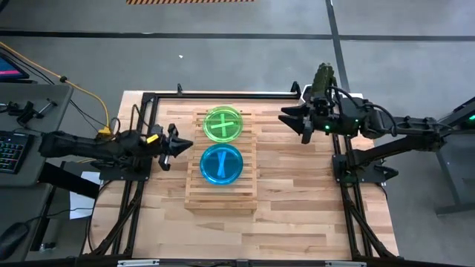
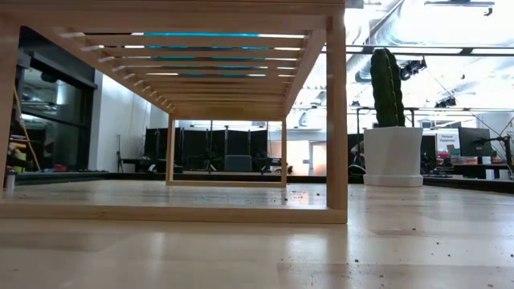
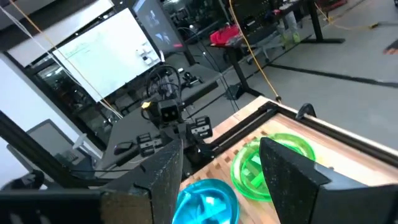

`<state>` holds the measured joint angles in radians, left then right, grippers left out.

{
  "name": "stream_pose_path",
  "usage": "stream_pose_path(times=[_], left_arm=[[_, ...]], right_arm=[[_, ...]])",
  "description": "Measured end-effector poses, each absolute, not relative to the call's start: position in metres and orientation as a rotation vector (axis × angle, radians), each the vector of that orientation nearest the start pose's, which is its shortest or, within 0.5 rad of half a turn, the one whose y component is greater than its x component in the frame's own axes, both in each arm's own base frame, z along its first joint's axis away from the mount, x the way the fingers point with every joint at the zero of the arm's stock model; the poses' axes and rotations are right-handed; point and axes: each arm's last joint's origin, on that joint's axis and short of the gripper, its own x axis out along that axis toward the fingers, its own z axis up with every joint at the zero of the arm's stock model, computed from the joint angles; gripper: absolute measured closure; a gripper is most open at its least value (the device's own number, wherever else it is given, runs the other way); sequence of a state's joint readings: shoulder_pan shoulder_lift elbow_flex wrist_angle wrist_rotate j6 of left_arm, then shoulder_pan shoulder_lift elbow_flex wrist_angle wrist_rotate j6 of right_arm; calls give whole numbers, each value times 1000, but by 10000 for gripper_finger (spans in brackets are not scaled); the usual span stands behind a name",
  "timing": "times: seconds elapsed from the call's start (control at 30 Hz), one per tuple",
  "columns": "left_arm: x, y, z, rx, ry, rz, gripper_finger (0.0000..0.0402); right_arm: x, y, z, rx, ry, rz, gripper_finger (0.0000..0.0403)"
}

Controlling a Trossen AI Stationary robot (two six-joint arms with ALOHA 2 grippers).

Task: Place and stack plates onto a shelf
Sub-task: Return to Home Position

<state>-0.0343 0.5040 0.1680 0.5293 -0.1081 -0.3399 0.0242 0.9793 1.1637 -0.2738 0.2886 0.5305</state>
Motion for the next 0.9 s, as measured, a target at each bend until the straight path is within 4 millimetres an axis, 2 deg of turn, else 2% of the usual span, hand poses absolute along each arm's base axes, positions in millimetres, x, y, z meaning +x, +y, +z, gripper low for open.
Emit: stream_pose_path(times=[0.23, 0.4, 0.53, 0.67, 0.7, 0.77, 0.9], left_arm=[[115, 3, 189, -461, -220, 40, 401], [111, 2, 188, -477, -203, 42, 401], [111, 2, 188, -498, -209, 38, 401], [111, 2, 188, -519, -205, 37, 401], [111, 2, 188, -520, -204, 38, 401], [111, 2, 187, -520, -202, 38, 401], [111, 2, 187, -520, -202, 38, 401]], right_arm=[[188, -3, 412, 559, 96, -299, 206], [179, 6, 403, 544, 216, -285, 224], [166, 15, 388, 523, 384, -320, 280], [146, 24, 379, 505, 453, -338, 376], [141, 27, 375, 501, 434, -328, 389], [134, 31, 360, 508, 364, -293, 387], [131, 38, 308, 526, 172, -178, 391]])
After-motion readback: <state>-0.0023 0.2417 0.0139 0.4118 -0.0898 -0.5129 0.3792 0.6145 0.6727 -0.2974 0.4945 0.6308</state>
